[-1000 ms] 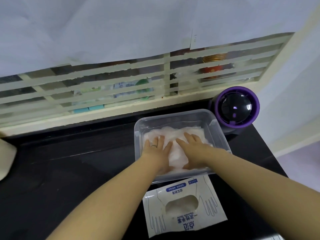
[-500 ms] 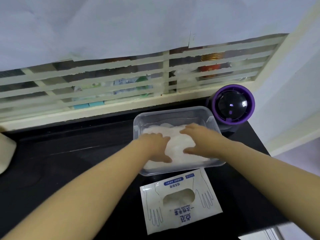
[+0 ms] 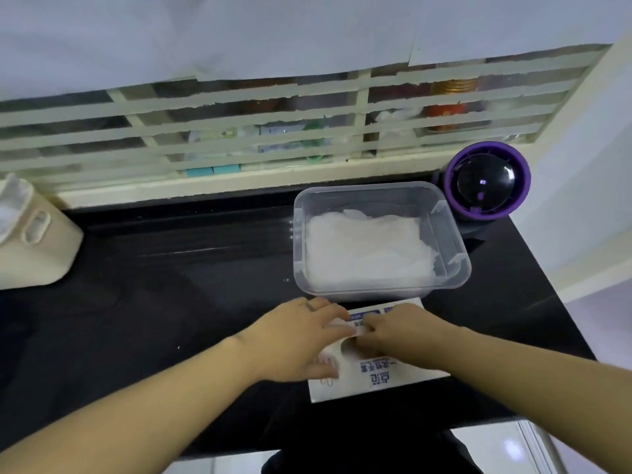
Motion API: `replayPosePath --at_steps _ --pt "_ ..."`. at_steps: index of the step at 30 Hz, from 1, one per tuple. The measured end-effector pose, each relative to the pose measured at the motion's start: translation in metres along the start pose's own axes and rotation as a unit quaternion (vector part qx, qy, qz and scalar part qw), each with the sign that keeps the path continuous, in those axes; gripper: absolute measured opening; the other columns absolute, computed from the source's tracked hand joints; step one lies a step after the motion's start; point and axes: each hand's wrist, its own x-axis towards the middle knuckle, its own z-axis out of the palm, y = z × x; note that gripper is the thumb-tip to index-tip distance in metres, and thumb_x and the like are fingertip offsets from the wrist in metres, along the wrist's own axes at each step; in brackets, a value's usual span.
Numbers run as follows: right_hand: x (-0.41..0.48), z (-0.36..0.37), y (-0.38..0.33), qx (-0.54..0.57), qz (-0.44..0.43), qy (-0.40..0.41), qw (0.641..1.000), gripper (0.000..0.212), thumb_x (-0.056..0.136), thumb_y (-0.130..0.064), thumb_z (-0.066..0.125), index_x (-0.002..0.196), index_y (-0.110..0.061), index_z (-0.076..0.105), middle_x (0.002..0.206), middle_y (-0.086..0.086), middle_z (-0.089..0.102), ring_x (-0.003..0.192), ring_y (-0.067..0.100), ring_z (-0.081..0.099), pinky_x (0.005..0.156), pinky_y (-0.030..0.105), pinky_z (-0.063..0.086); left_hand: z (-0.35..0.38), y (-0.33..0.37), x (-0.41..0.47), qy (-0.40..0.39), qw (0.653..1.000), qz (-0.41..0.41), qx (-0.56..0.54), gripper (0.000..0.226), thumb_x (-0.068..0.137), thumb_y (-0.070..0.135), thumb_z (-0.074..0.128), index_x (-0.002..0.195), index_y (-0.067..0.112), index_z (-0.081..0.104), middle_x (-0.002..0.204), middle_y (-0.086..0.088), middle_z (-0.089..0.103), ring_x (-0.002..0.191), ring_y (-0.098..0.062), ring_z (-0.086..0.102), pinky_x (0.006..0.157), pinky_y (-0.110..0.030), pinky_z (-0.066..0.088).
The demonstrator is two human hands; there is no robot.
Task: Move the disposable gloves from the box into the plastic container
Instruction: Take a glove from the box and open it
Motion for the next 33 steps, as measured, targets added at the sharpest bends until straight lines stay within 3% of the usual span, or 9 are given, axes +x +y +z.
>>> replayPosePath --at_steps 2,4,10,16,20,25,28,30,33 --pt "0.009 0.003 -0.005 -0.032 0.002 -0.002 0.999 0.031 0.102 -0.023 0.040 0.129 -0.015 0.054 0.115 0.010 0.055 0.091 0.033 0.060 0.064 0.038 0.039 0.010 0.005 -0.005 -0.121 0.990 -0.076 0.003 0.090 0.085 0.068 0.052 0.155 0.028 0.014 0.163 -0.001 0.002 0.148 -0.021 0.009 0.121 -0.039 0.012" --pt "0.014 0.007 -0.007 -0.045 0.007 0.000 0.999 0.029 0.100 -0.021 0.044 0.123 -0.013 0.059 0.112 0.008 0.058 0.089 0.032 0.060 0.066 0.038 0.044 0.013 0.007 -0.005 -0.140 0.985 -0.097 -0.004 0.101 0.081 0.074 0.052 0.156 0.028 0.002 0.162 0.002 -0.014 0.149 -0.018 -0.004 0.121 -0.039 0.000" --pt "0.001 0.019 0.002 0.022 0.004 0.100 0.995 0.027 0.061 -0.013 0.085 0.078 -0.025 0.068 0.070 -0.005 0.057 0.041 0.017 0.050 0.039 0.028 0.040 0.016 0.006 -0.006 -0.152 0.982 -0.106 -0.018 0.104 0.080 0.072 0.055 0.155 0.029 -0.003 0.161 0.004 -0.019 0.149 -0.018 -0.004 0.122 -0.041 0.003" --pt "0.001 0.022 -0.001 0.010 -0.050 0.162 0.985 0.029 0.076 -0.019 0.070 0.104 -0.026 0.066 0.078 0.001 0.054 0.046 0.020 0.045 0.043 0.027 0.037 0.018 0.005 -0.005 -0.144 0.984 -0.102 -0.035 0.105 0.078 0.071 0.059 0.155 0.032 -0.002 0.162 0.006 -0.017 0.149 -0.018 0.000 0.122 -0.039 0.005" --pt "0.014 0.018 -0.002 -0.006 -0.072 0.178 0.981 0.015 0.070 -0.031 0.081 0.082 -0.031 0.071 0.071 -0.002 0.056 0.045 0.018 0.044 0.045 0.026 0.038 0.015 0.004 -0.003 -0.142 0.984 -0.095 -0.041 0.108 0.077 0.071 0.061 0.154 0.034 -0.005 0.162 0.006 -0.016 0.149 -0.019 0.002 0.122 -0.039 0.005" --pt "0.009 0.025 0.000 -0.032 -0.044 0.149 0.987 0.007 0.076 -0.020 0.073 0.072 -0.025 0.070 0.070 -0.004 0.048 0.050 0.016 0.045 0.052 0.027 0.038 0.015 0.006 -0.004 -0.150 0.982 -0.106 -0.042 0.106 0.078 0.070 0.060 0.155 0.031 -0.003 0.161 0.006 -0.018 0.149 -0.018 0.000 0.121 -0.038 0.004" --pt "-0.004 0.015 0.000 -0.004 -0.047 0.213 0.976 0.016 0.081 -0.018 0.062 0.084 -0.030 0.071 0.071 -0.006 0.045 0.051 0.011 0.034 0.050 0.024 0.033 0.014 0.007 -0.003 -0.155 0.980 -0.112 -0.046 0.106 0.078 0.069 0.061 0.155 0.030 -0.001 0.162 0.005 -0.017 0.149 -0.018 -0.001 0.121 -0.039 0.004" --pt "-0.014 0.007 -0.002 0.021 -0.029 0.258 0.965 0.015 0.075 -0.018 0.077 0.086 -0.027 0.075 0.077 -0.006 0.054 0.052 0.010 0.041 0.051 0.020 0.034 0.013 0.008 -0.002 -0.162 0.979 -0.115 -0.041 0.106 0.078 0.068 0.062 0.155 0.029 0.000 0.162 0.004 -0.016 0.149 -0.019 -0.001 0.122 -0.040 0.005" --pt "-0.031 -0.020 -0.011 0.194 0.055 0.355 0.913 0.022 0.088 -0.026 0.055 0.090 -0.016 0.075 0.087 -0.005 0.059 0.065 0.010 0.054 0.058 0.020 0.047 0.009 0.012 -0.002 -0.167 0.978 -0.119 -0.029 0.105 0.077 0.068 0.063 0.155 0.026 0.005 0.163 0.002 -0.008 0.148 -0.022 0.006 0.121 -0.044 0.009"
